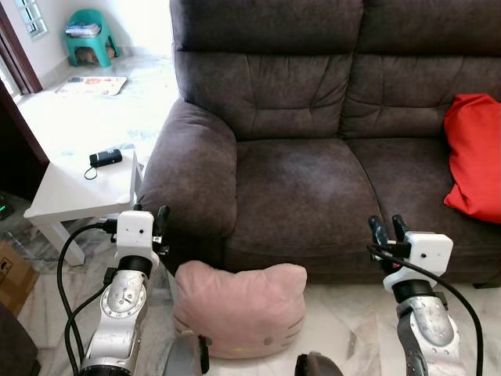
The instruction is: Move the pillow to the sofa from floor
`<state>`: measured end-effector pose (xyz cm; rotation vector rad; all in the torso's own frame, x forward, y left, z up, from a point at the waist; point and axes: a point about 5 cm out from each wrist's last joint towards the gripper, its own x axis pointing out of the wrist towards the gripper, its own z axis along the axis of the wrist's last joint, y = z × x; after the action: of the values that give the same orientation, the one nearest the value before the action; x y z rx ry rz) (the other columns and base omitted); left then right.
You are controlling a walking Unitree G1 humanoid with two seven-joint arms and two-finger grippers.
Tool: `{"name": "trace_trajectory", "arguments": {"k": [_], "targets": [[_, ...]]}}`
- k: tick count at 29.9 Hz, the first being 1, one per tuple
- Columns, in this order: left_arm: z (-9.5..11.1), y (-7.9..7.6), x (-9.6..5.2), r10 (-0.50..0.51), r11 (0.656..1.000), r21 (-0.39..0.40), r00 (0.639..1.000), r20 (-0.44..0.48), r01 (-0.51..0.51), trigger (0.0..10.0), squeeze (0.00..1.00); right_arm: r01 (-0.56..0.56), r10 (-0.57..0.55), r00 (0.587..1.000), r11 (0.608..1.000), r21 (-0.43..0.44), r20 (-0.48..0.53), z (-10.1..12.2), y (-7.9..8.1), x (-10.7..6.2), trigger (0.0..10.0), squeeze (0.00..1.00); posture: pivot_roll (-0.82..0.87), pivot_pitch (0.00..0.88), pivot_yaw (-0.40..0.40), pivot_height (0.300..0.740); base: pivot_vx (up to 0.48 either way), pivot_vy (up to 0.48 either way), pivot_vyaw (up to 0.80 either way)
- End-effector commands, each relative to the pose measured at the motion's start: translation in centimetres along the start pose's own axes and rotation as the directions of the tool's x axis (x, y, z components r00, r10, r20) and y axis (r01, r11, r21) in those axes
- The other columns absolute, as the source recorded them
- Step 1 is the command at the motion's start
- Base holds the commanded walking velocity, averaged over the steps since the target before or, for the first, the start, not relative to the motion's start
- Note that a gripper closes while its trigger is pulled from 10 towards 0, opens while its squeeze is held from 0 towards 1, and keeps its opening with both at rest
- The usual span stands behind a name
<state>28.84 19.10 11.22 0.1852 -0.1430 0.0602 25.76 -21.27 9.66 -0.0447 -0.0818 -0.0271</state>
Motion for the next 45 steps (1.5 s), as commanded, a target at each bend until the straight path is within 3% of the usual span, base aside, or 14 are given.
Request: {"name": "trace_trajectory", "arguments": {"k": [1,20,29,45], "targets": [[0.22,-0.11,0.16,-0.011,1.000,0.004,1.000,0.004,0.011,10.0,0.00,0.005,-0.005,1.000,1.000,-0.002,0.013,0.33,-0.20,-0.05,10.0,0.00,-0.04,0.041,-0.009,0.615,0.000,0.000,0.00],[0.24,-0.32,0.32,-0.016,1.000,-0.001,1.000,0.004,0.016,10.0,0.00,0.008,-0.008,1.000,1.000,0.004,0.009,0.38,-0.23,0.25,10.0,0.00,-0.04,0.032,-0.011,0.615,0.000,0.000,0.00],[0.17,-0.31,0.29,-0.017,1.000,-0.001,1.000,0.002,0.017,10.0,0.00,0.016,-0.016,1.000,1.000,0.006,-0.016,0.01,-0.30,0.24,10.0,0.00,-0.04,0.038,-0.009,0.562,0.000,0.000,0.00],[0.03,-0.24,0.17,-0.018,1.000,0.003,1.000,-0.006,0.018,10.0,0.00,0.003,-0.003,1.000,1.000,-0.005,-0.003,0.12,-0.11,0.04,10.0,0.00,-0.04,0.047,-0.010,0.562,0.000,0.000,0.00]]}}
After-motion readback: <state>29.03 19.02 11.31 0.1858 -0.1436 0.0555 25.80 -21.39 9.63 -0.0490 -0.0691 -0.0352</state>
